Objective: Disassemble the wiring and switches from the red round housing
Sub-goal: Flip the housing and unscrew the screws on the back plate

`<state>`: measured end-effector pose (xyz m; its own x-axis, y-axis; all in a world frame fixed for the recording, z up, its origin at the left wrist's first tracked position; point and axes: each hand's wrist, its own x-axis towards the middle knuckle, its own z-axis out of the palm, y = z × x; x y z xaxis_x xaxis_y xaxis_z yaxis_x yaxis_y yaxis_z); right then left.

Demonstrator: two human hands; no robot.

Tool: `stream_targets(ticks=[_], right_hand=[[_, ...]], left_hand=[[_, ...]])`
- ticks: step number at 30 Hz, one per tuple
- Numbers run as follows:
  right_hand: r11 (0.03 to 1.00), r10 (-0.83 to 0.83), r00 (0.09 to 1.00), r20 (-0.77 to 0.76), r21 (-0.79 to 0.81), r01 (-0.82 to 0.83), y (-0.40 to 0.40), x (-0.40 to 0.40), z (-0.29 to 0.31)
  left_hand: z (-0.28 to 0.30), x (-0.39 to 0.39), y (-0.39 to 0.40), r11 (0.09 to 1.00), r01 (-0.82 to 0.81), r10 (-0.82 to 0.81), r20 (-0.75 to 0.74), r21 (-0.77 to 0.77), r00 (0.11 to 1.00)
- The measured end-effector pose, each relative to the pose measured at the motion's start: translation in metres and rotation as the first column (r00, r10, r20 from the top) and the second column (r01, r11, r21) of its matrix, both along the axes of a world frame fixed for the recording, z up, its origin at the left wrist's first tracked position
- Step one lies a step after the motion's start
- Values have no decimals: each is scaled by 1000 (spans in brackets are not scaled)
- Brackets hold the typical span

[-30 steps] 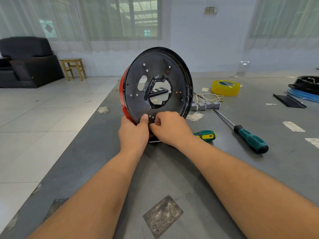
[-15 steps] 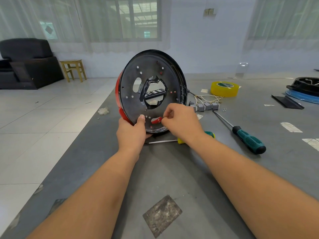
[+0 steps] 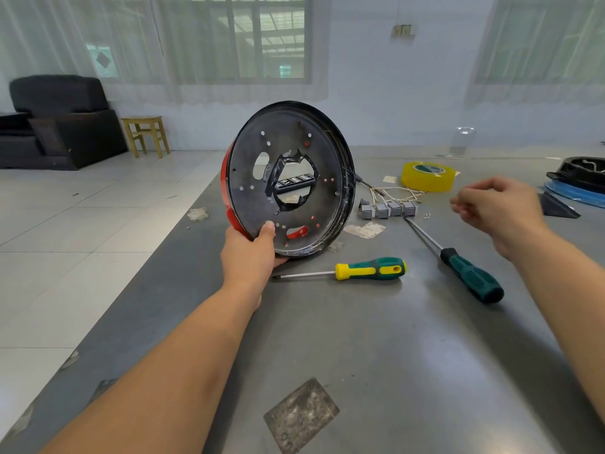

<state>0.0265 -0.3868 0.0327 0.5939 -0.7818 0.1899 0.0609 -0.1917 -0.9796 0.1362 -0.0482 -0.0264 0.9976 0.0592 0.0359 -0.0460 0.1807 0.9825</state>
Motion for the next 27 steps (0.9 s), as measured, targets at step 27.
stream_targets(ticks=[27], right_hand=[[918,-68,856,-513,-369,-148,-83,66,-48]], left_hand=[[-5,18,-18,988,100,-99,14,-117,995]])
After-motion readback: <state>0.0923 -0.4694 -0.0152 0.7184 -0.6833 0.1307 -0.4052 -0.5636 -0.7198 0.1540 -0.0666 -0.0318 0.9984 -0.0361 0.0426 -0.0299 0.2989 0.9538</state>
